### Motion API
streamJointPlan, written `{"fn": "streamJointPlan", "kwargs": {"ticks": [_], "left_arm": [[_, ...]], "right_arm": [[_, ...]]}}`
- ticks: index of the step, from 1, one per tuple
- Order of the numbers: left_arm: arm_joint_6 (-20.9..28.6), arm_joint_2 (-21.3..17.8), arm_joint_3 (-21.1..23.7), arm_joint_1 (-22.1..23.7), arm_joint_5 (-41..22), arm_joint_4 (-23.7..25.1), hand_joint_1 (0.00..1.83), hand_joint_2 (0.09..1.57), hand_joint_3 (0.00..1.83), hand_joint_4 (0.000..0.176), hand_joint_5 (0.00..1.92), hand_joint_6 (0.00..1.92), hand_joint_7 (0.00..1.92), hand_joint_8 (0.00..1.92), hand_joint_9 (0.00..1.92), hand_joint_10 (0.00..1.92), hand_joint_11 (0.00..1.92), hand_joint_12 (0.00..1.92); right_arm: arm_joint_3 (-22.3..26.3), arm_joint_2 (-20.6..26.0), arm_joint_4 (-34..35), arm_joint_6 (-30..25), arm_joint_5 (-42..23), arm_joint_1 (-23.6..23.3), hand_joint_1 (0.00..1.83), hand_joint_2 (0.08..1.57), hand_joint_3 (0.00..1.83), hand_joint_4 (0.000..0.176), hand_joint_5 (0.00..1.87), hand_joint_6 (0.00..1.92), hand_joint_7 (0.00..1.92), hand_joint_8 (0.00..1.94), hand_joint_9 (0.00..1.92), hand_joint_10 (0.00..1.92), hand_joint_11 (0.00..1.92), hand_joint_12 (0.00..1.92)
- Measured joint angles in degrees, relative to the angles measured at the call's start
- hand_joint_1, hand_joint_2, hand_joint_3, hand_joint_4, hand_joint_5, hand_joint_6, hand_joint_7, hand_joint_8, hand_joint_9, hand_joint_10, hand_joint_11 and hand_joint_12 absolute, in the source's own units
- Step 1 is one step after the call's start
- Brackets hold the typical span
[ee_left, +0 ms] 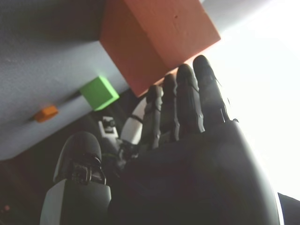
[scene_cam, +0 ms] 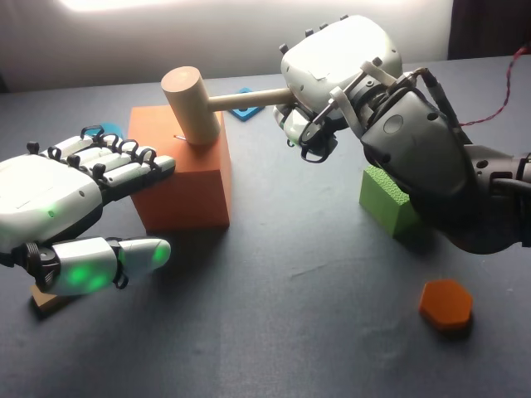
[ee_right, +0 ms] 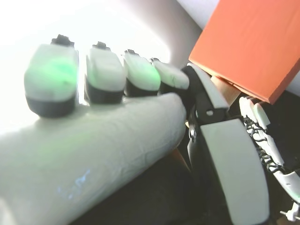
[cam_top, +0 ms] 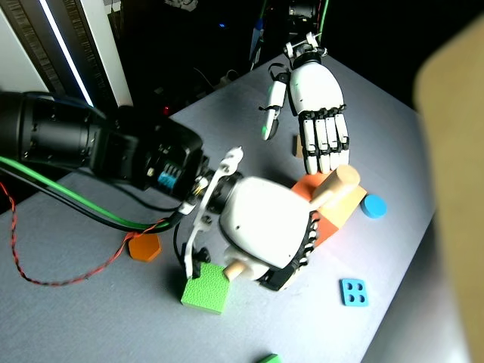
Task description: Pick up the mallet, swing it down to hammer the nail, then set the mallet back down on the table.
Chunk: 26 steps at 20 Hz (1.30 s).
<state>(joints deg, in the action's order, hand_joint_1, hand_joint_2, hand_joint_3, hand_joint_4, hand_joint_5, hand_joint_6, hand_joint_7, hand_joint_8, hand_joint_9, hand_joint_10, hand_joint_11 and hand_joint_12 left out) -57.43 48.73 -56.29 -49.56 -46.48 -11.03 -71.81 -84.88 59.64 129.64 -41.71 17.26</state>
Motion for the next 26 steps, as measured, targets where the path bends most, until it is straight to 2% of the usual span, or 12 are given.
{"fn": "streamJointPlan", "kwargs": {"ticks": [3,5,7,9,13,16,18,21,24,26], "left_arm": [[0.0,0.0,0.0,0.0,0.0,0.0,0.0,1.29,0.0,0.0,0.19,0.0,0.17,0.0,0.15,0.0,0.0,0.28],[0.0,0.0,0.0,0.0,0.0,0.0,0.0,1.29,0.0,0.0,0.18,0.0,0.18,0.0,0.16,0.0,0.0,0.31],[0.0,0.0,0.0,0.0,0.0,0.0,0.0,1.29,0.0,0.0,0.2,0.01,0.19,0.01,0.17,0.0,0.0,0.34],[0.0,0.0,0.0,0.0,0.0,0.0,0.0,1.29,0.0,0.0,0.19,0.0,0.18,0.0,0.16,0.0,0.0,0.32],[0.0,0.0,0.0,0.0,0.1,0.0,0.0,1.29,0.0,0.0,0.17,0.0,0.16,0.0,0.15,0.0,0.0,0.29],[0.0,0.0,0.0,0.0,0.1,0.0,0.0,1.29,0.0,0.0,0.19,0.0,0.19,0.0,0.17,0.0,0.0,0.33],[0.0,0.0,0.0,0.1,0.1,0.0,0.0,1.29,0.0,0.0,0.19,0.0,0.19,0.0,0.17,0.0,0.0,0.31],[0.0,0.0,0.0,0.2,0.2,0.0,0.0,1.29,0.0,0.0,0.19,0.0,0.18,0.0,0.16,0.0,0.0,0.29],[0.0,0.0,0.0,0.2,0.2,0.0,0.0,1.29,0.0,0.0,0.17,0.0,0.17,0.0,0.15,0.0,0.0,0.29],[0.0,-0.1,0.3,0.6,0.5,0.0,0.0,1.29,0.0,0.0,0.17,0.0,0.17,0.0,0.15,0.0,0.0,0.26]], "right_arm": [[1.8,2.1,0.7,0.6,1.8,-1.5,0.46,1.54,0.0,0.0,1.12,1.92,1.4,1.94,1.5,1.92,1.54,1.92],[4.6,5.3,-0.1,0.7,2.9,-2.5,0.47,1.54,0.0,0.0,1.11,1.92,1.39,1.94,1.5,1.92,1.53,1.92],[8.2,9.1,-6.8,-0.4,3.5,-2.3,0.46,1.54,0.0,0.0,1.12,1.92,1.4,1.94,1.51,1.92,1.54,1.92],[11.7,12.7,-14.1,-3.8,5.0,-1.7,0.46,1.54,0.0,0.0,1.12,1.92,1.4,1.94,1.51,1.92,1.56,1.92],[16.1,18.7,-18.8,-8.8,11.8,0.2,0.48,1.54,0.0,0.0,1.12,1.92,1.4,1.94,1.52,1.92,1.57,1.92],[18.3,21.4,-25.0,-10.6,12.7,2.9,0.51,1.53,0.0,0.0,1.14,1.92,1.41,1.94,1.53,1.92,1.58,1.92],[19.1,21.7,-30.4,-14.0,13.6,4.2,0.48,1.54,0.0,0.0,1.13,1.92,1.4,1.94,1.51,1.92,1.57,1.92],[19.3,20.9,-31.2,-14.4,15.4,5.7,0.47,1.54,0.0,0.0,1.13,1.92,1.4,1.94,1.51,1.92,1.56,1.92],[17.4,19.1,-35.6,-20.6,16.8,6.3,0.48,1.53,0.0,0.0,1.14,1.92,1.41,1.94,1.51,1.92,1.56,1.92],[16.2,17.6,-37.4,-20.7,16.8,6.7,0.45,1.54,0.0,0.0,1.13,1.92,1.39,1.94,1.5,1.92,1.55,1.92]]}}
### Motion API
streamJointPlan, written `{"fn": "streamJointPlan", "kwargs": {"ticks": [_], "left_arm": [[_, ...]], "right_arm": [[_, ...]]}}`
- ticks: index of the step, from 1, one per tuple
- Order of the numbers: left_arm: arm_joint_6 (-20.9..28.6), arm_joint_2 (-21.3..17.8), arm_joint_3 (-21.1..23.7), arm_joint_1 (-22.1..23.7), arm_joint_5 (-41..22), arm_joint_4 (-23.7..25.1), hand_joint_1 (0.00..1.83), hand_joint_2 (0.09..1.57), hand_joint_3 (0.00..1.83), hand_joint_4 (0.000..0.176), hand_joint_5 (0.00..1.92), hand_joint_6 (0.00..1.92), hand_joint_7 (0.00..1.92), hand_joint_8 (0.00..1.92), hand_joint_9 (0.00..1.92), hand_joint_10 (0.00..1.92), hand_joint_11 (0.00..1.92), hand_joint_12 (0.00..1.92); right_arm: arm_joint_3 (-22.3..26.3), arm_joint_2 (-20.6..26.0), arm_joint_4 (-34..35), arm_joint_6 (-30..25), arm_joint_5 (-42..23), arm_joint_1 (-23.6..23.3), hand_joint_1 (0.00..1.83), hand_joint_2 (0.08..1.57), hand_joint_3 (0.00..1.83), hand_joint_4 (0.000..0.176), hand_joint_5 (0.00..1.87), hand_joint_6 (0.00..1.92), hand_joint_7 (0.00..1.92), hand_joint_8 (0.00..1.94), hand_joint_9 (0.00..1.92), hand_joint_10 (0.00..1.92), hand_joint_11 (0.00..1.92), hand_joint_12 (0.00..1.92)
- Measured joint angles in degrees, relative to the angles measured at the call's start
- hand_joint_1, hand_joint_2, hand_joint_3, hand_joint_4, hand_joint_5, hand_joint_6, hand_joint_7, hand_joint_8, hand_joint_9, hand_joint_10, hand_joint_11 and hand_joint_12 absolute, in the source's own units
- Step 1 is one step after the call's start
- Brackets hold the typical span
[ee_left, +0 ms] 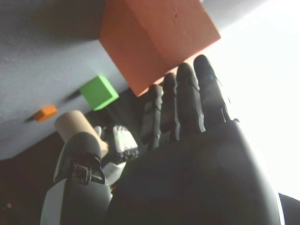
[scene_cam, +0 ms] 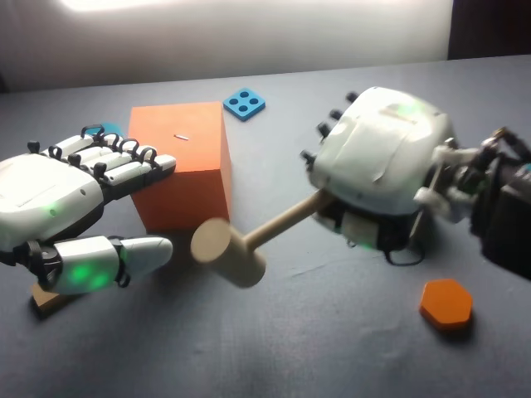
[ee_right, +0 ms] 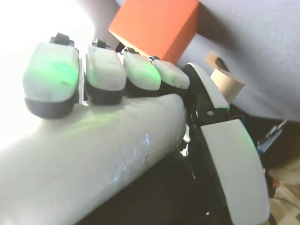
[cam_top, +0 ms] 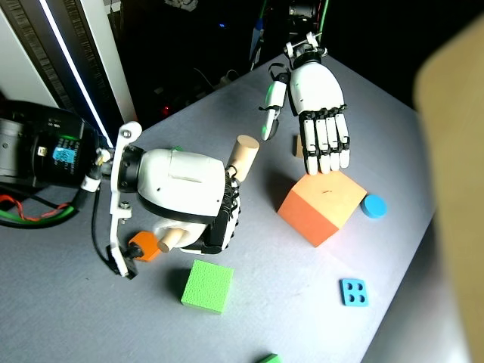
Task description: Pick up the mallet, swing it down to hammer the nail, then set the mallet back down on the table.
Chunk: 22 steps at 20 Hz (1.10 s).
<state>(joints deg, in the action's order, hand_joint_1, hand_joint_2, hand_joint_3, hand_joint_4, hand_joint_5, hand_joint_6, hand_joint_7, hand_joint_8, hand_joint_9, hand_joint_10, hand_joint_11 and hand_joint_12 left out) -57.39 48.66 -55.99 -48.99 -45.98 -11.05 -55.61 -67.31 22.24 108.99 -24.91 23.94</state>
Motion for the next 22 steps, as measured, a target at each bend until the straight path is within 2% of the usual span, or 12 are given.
{"fn": "streamJointPlan", "kwargs": {"ticks": [1,2,5,9,13,22], "left_arm": [[0.0,0.0,0.0,0.2,0.2,0.0,0.0,1.29,0.0,0.0,0.2,0.0,0.19,0.0,0.17,0.0,0.0,0.34],[0.0,0.0,0.0,0.2,0.2,0.0,0.0,1.29,0.0,0.0,0.2,0.0,0.19,0.0,0.17,0.0,0.0,0.34],[0.0,-0.4,0.3,0.7,0.7,0.0,0.0,1.3,0.0,0.0,0.18,0.0,0.16,0.0,0.14,0.0,0.0,0.25],[0.0,-1.9,1.1,1.4,2.1,0.0,0.0,1.3,0.0,0.0,0.19,0.0,0.16,0.0,0.14,0.0,0.0,0.25],[0.3,-3.0,1.6,2.3,3.1,0.2,0.0,1.29,0.0,0.0,0.18,0.0,0.16,0.0,0.14,0.0,0.0,0.25],[3.7,-4.9,2.3,7.8,7.5,7.4,0.0,1.3,0.0,0.0,0.19,0.0,0.17,0.0,0.15,0.0,0.0,0.25]], "right_arm": [[-1.3,-1.7,-0.1,0.1,1.0,0.3,0.46,1.54,0.0,0.0,1.14,1.92,1.41,1.94,1.52,1.92,1.56,1.92],[-2.1,-2.6,-0.3,0.1,1.3,0.5,0.46,1.54,0.0,0.0,1.14,1.92,1.41,1.94,1.52,1.92,1.56,1.92],[-5.2,-5.5,-0.3,1.2,2.4,0.7,0.45,1.55,0.0,0.0,1.14,1.92,1.42,1.94,1.52,1.92,1.57,1.92],[-8.7,-9.5,-0.3,2.3,2.1,0.7,0.46,1.55,0.0,0.0,1.13,1.92,1.4,1.94,1.51,1.92,1.57,1.92],[-10.6,-11.6,-0.3,2.3,3.3,0.6,0.48,1.54,0.0,0.0,1.14,1.92,1.41,1.94,1.51,1.92,1.56,1.92],[-12.9,-14.2,-0.2,2.7,3.1,0.6,0.48,1.54,0.0,0.0,1.14,1.92,1.42,1.94,1.53,1.92,1.58,1.92]]}}
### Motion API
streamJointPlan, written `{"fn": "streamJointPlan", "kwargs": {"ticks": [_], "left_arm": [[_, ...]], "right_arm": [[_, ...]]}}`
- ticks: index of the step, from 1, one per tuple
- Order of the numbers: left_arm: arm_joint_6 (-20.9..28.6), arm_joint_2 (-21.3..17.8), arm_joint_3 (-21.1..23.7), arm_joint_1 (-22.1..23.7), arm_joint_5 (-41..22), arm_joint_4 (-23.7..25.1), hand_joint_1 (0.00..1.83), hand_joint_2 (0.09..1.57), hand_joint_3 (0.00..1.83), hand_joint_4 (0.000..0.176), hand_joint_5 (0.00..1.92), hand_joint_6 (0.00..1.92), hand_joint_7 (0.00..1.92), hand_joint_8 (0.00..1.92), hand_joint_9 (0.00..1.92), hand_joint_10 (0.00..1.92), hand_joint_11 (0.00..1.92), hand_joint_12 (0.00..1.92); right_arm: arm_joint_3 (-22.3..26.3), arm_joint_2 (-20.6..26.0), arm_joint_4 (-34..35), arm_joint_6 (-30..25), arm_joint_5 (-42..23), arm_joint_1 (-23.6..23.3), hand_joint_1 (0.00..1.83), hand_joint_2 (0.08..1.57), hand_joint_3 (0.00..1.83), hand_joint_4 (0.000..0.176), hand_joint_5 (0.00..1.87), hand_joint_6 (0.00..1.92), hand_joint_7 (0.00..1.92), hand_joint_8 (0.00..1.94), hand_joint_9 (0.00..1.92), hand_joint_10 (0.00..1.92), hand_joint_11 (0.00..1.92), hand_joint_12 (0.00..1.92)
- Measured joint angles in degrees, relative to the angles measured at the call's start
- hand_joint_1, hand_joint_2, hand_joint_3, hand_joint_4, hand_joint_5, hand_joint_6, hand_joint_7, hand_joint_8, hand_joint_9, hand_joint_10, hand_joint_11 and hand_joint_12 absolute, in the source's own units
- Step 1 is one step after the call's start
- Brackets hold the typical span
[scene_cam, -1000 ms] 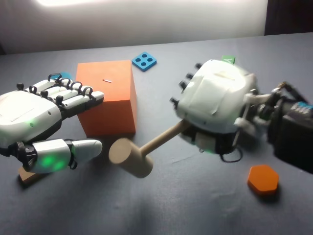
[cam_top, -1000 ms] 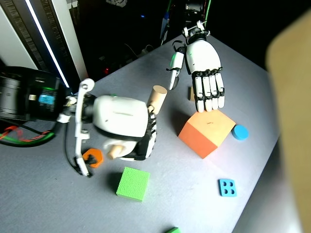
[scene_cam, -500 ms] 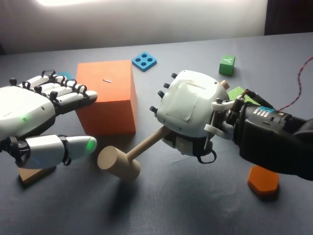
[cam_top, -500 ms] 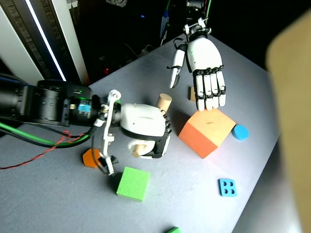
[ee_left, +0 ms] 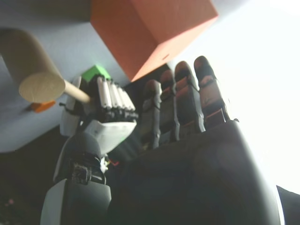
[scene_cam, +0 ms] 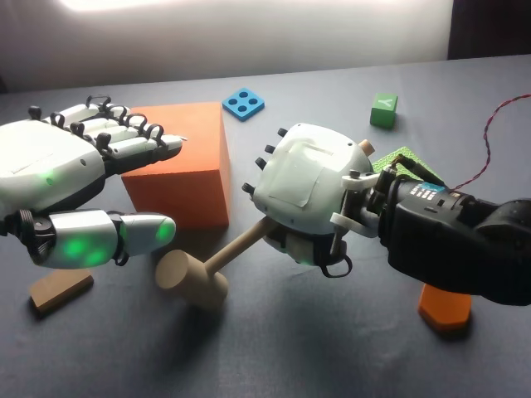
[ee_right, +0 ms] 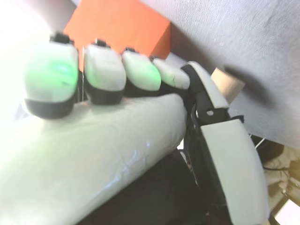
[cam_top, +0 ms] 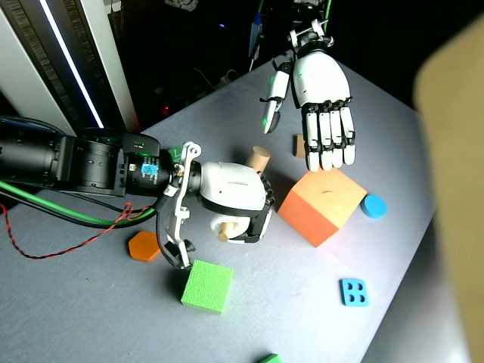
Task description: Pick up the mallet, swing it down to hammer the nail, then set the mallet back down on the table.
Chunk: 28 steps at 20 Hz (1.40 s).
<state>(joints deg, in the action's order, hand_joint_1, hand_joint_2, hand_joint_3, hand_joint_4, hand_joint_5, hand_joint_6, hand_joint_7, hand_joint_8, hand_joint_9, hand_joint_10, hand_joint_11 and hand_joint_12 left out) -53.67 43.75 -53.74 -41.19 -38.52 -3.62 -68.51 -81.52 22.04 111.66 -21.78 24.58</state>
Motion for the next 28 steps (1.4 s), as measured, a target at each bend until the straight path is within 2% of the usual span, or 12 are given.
{"fn": "streamJointPlan", "kwargs": {"ticks": [3,6,10,12,14,15,17,18,19,23,25,28], "left_arm": [[1.3,-1.6,1.7,0.2,0.5,2.1,0.0,1.3,0.0,0.0,0.21,0.0,0.18,0.0,0.15,0.0,0.0,0.27],[1.3,-2.9,3.2,0.2,0.4,2.6,0.0,1.29,0.0,0.0,0.18,0.0,0.16,0.0,0.14,0.0,0.0,0.23],[1.4,-3.5,4.9,0.2,0.4,2.8,0.0,1.29,0.0,0.0,0.19,0.01,0.17,0.01,0.15,0.0,0.0,0.28],[1.4,-3.5,5.2,0.5,0.4,3.4,0.0,1.3,0.0,0.0,0.18,0.0,0.16,0.0,0.14,0.0,0.0,0.25],[1.4,-3.6,5.6,0.7,0.4,3.1,0.0,1.3,0.0,0.0,0.19,0.0,0.18,0.01,0.16,0.01,0.0,0.28],[1.5,-3.7,6.1,0.7,0.4,3.4,0.0,1.3,0.0,0.0,0.19,0.01,0.19,0.01,0.16,0.01,0.0,0.27],[1.5,-3.7,6.4,0.7,0.4,3.7,0.0,1.3,0.0,0.0,0.19,0.01,0.19,0.01,0.16,0.01,0.0,0.27],[1.5,-3.7,6.4,0.7,0.4,4.0,0.0,1.3,0.0,0.0,0.2,0.01,0.18,0.01,0.16,0.01,0.0,0.27],[1.5,-3.7,6.4,0.8,0.4,4.0,0.0,1.29,0.0,0.0,0.21,0.0,0.2,0.0,0.18,0.01,0.0,0.34],[1.5,-3.7,6.4,0.8,0.3,3.8,0.0,1.3,0.0,0.0,0.19,0.0,0.19,0.0,0.17,0.0,0.0,0.28],[1.5,-3.7,6.4,0.8,0.4,3.8,0.0,1.3,0.0,0.0,0.2,0.0,0.2,0.0,0.17,0.0,0.0,0.28],[1.5,-3.7,6.4,1.1,0.4,3.8,0.0,1.3,0.0,0.0,0.22,0.01,0.21,0.01,0.19,0.01,0.0,0.31]], "right_arm": [[-0.1,-0.2,0.3,0.4,0.0,0.0,0.53,1.5,0.0,0.0,1.13,1.92,1.36,1.94,1.46,1.92,1.53,1.92],[0.0,0.0,5.3,2.0,0.4,0.4,0.4,1.48,0.0,0.0,1.03,1.92,1.16,1.94,1.26,1.92,1.36,1.92],[0.4,0.7,6.4,2.2,1.4,1.5,0.25,1.46,0.0,0.0,0.86,1.92,0.99,1.94,1.04,1.92,1.12,1.92],[0.5,0.6,6.2,2.2,1.5,1.7,0.33,1.42,0.0,0.0,0.63,1.77,0.76,1.88,0.81,1.92,0.85,1.92],[0.5,0.1,6.2,2.2,2.3,2.1,0.32,1.41,0.0,0.0,0.48,1.64,0.54,1.67,0.56,1.72,0.57,1.81],[0.6,-0.4,6.2,2.3,3.3,2.5,0.63,1.43,0.0,0.164,0.45,1.78,0.45,1.5,0.47,1.51,0.44,1.64],[0.6,-0.4,6.1,2.4,3.3,2.5,0.63,1.43,0.0,0.164,0.45,1.78,0.45,1.5,0.47,1.51,0.44,1.64],[0.6,-0.4,6.1,2.4,3.1,2.5,0.73,1.39,0.0,0.123,0.51,1.69,0.5,1.34,0.51,1.34,0.45,1.47],[0.6,-0.4,6.1,2.4,3.2,2.5,0.53,1.34,0.0,0.0,0.51,0.94,0.55,0.89,0.56,0.87,0.43,1.1],[0.7,-0.1,5.8,2.1,2.2,2.3,0.64,1.26,0.0,0.0,0.7,0.11,0.73,0.16,0.73,0.16,0.46,0.72],[1.0,0.7,7.0,1.5,2.6,1.9,0.64,1.25,0.0,0.0,0.67,0.01,0.73,0.02,0.7,0.03,0.39,0.71],[3.6,3.6,9.5,1.3,3.2,0.9,0.68,1.22,0.0,0.0,0.59,0.0,0.62,0.0,0.59,0.0,0.28,0.71]]}}
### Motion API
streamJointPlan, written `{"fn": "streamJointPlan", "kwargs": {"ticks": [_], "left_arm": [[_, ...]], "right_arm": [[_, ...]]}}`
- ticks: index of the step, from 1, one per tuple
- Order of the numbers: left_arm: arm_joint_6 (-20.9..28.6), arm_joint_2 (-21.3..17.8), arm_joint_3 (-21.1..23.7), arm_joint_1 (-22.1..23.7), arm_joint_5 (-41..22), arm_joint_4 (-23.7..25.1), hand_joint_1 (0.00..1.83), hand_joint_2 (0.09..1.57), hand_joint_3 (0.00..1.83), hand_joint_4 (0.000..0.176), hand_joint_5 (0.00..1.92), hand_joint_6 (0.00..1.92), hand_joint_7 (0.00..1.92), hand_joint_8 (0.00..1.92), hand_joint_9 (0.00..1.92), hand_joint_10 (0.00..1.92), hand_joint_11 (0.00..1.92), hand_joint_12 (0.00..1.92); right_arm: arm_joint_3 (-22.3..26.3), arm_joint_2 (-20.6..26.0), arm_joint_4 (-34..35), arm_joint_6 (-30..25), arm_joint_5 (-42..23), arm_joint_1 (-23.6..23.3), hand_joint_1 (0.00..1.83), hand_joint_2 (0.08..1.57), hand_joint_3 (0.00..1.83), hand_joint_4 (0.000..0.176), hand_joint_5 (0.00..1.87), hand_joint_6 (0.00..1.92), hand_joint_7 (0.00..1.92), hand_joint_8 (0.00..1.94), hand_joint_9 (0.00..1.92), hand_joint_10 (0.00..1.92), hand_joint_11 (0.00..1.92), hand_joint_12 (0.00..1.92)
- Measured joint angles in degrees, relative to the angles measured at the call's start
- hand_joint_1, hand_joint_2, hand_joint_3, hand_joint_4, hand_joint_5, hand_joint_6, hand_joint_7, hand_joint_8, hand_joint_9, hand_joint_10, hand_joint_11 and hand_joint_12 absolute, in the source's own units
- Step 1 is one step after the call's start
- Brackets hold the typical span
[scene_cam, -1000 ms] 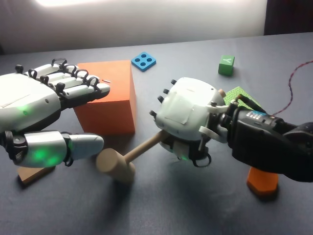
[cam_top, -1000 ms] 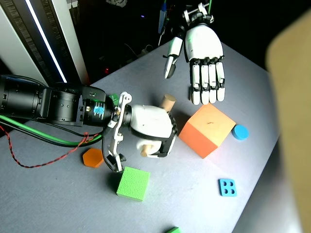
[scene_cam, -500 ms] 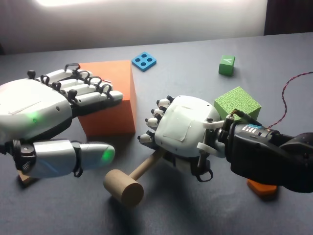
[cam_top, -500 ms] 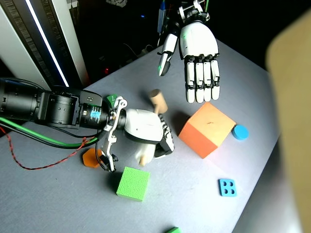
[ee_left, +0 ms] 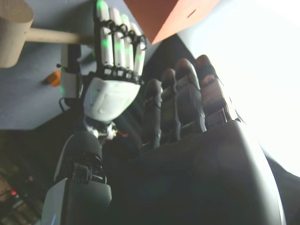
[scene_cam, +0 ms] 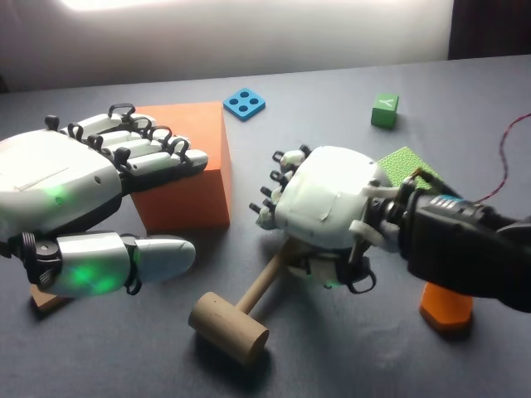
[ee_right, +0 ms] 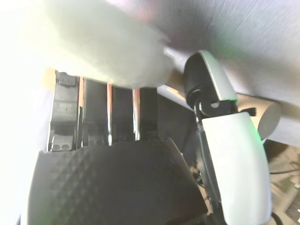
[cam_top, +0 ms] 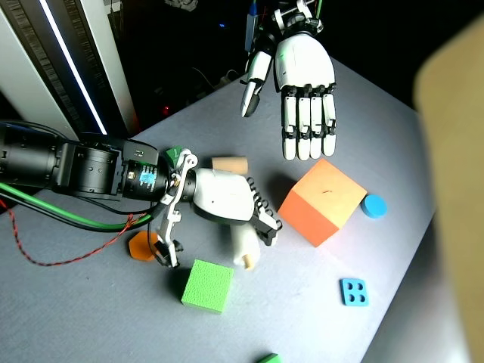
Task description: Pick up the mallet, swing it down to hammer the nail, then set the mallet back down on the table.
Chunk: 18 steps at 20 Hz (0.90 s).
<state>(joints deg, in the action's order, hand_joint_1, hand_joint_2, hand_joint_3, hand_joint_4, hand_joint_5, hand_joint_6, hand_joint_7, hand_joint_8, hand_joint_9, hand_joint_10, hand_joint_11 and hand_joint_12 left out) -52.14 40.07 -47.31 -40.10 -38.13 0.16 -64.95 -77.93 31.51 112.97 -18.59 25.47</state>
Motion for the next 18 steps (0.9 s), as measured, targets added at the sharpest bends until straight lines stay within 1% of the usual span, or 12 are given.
{"fn": "streamJointPlan", "kwargs": {"ticks": [3,6,9,10,11,12,13,14,15,16,17,18], "left_arm": [[0.0,0.0,0.2,0.0,0.0,0.0,0.0,1.3,0.0,0.0,0.23,0.01,0.22,0.0,0.19,0.0,0.0,0.34],[0.2,0.0,0.5,0.4,0.4,0.1,0.0,1.3,0.0,0.0,0.22,0.0,0.2,0.0,0.17,0.0,0.0,0.3],[0.2,0.0,0.7,0.5,0.5,-0.2,0.0,1.3,0.0,0.0,0.24,0.01,0.23,0.01,0.19,0.01,0.0,0.32],[0.3,0.0,0.9,0.5,0.4,0.0,0.0,1.29,0.0,0.0,0.31,0.0,0.37,0.01,0.32,0.02,0.0,0.45],[0.4,0.0,0.9,0.5,0.5,0.1,0.0,1.29,0.0,0.0,0.41,0.01,0.52,0.01,0.46,0.02,0.03,0.64],[0.4,0.0,0.9,0.5,0.5,0.1,0.0,1.28,0.0,0.0,0.46,0.0,0.59,0.01,0.51,0.02,0.03,0.73],[0.4,0.0,0.9,0.5,0.4,0.1,0.0,1.28,0.0,0.0,0.46,0.0,0.59,0.01,0.51,0.02,0.03,0.73],[0.4,-0.1,0.9,0.5,0.5,0.0,0.01,1.29,0.0,0.0,0.52,0.02,0.65,0.02,0.58,0.04,0.06,0.76],[0.4,-0.2,0.9,0.5,0.5,0.2,0.01,1.29,0.0,0.0,0.52,0.02,0.65,0.02,0.58,0.04,0.06,0.76],[0.5,-0.2,1.0,0.5,0.5,0.3,0.04,1.27,0.0,0.0,0.55,0.29,0.58,0.49,0.48,0.64,0.13,1.05],[0.6,-0.2,1.0,0.5,0.5,0.3,0.09,1.25,0.0,0.0,0.35,0.97,0.39,1.14,0.34,1.24,0.12,1.4],[0.6,-0.2,1.1,0.5,0.5,0.4,0.15,1.24,0.0,0.0,0.21,1.49,0.27,1.58,0.25,1.68,0.11,1.75]], "right_arm": [[3.2,3.2,1.1,-1.8,-1.2,-1.6,0.69,1.21,0.0,0.0,0.58,0.0,0.61,0.0,0.57,0.0,0.27,0.72],[6.9,7.3,11.9,1.0,-1.5,-3.7,0.67,1.2,0.0,0.0,0.55,0.0,0.56,0.0,0.53,0.0,0.23,0.72],[12.5,14.0,20.6,5.1,-2.8,-5.3,0.62,1.19,0.0,0.0,0.56,0.0,0.58,0.01,0.56,0.01,0.23,0.77],[15.3,16.7,24.6,7.8,-3.3,-6.1,0.62,1.16,0.0,0.0,0.61,0.01,0.67,0.02,0.68,0.04,0.26,0.88],[17.0,18.3,26.7,8.9,-3.7,-6.8,0.63,1.16,0.0,0.0,0.66,0.02,0.72,0.03,0.73,0.06,0.29,0.95],[18.8,20.2,28.2,10.1,-3.8,-7.8,0.63,1.16,0.0,0.0,0.67,0.01,0.74,0.03,0.75,0.07,0.29,1.01],[20.1,21.5,28.3,11.0,-4.3,-8.5,0.63,1.16,0.0,0.0,0.67,0.01,0.74,0.03,0.75,0.07,0.29,1.01],[22.0,23.1,28.5,12.9,-4.7,-9.8,0.63,1.17,0.0,0.0,0.71,0.03,0.73,0.2,0.68,0.37,0.34,1.1],[23.0,23.9,29.4,15.1,-5.1,-10.7,0.63,1.17,0.0,0.0,0.71,0.03,0.73,0.2,0.68,0.37,0.34,1.1],[23.7,24.4,31.5,17.4,-5.2,-11.5,0.65,1.17,0.0,0.0,0.76,0.11,0.56,0.76,0.55,0.87,0.39,1.24],[24.5,25.1,36.9,21.7,-4.9,-12.4,0.66,1.17,0.0,0.0,0.63,0.58,0.43,1.18,0.45,1.22,0.38,1.41],[25.2,25.9,41.7,25.9,-4.5,-12.5,0.66,1.17,0.0,0.0,0.49,0.98,0.36,1.43,0.39,1.47,0.34,1.6]]}}
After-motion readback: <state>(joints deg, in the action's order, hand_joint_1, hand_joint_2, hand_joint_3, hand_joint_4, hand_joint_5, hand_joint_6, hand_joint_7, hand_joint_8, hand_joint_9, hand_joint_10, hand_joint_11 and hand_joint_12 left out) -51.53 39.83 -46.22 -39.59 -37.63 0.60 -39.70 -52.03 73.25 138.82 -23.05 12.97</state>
